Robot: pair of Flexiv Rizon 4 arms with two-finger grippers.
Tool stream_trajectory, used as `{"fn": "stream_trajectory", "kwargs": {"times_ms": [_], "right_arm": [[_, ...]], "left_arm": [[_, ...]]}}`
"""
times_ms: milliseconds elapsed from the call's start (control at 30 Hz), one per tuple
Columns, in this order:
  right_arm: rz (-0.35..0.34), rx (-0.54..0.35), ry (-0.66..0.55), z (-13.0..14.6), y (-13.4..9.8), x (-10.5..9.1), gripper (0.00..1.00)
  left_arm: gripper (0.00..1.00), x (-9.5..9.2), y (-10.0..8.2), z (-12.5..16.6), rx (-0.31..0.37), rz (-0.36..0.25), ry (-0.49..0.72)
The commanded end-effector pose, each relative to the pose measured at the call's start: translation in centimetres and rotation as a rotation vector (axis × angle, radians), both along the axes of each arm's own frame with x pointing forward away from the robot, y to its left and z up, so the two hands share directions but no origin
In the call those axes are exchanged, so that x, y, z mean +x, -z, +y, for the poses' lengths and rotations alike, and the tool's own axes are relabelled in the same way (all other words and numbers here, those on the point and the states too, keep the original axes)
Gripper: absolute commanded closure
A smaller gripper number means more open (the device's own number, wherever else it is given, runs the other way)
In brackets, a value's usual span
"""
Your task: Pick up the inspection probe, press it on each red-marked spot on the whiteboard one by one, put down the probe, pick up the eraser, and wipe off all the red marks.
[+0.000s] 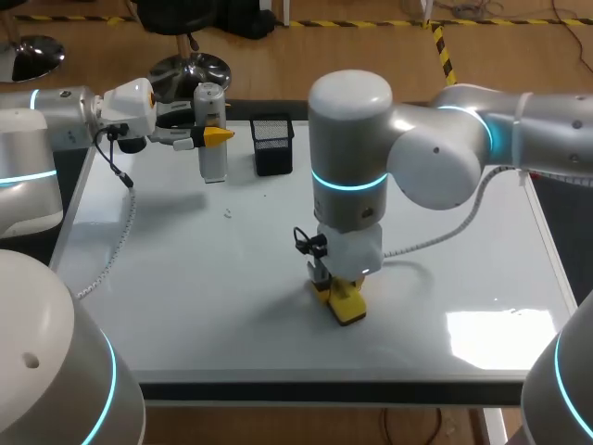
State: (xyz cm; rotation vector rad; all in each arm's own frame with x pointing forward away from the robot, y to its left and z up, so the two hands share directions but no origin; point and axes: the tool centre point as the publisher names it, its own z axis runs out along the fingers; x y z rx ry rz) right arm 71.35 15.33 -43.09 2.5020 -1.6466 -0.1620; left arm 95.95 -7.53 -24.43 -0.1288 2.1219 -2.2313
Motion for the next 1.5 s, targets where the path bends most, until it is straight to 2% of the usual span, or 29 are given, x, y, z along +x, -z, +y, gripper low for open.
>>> {"fn": "stream_trajectory", "kwargs": {"times_ms": [33,1500], "right_arm": [[-0.005,0.003,0.003,-0.7,0.0,0.0,1.00],[0.020,-0.038,0.100,-6.4,0.8,-0.9,1.00]], "left_arm": [[1.00,0.0,-0.1,0.0,0.001,0.000,-0.001],[1.00,0.0,-0.1,0.0,0.001,0.000,-0.001]]}}
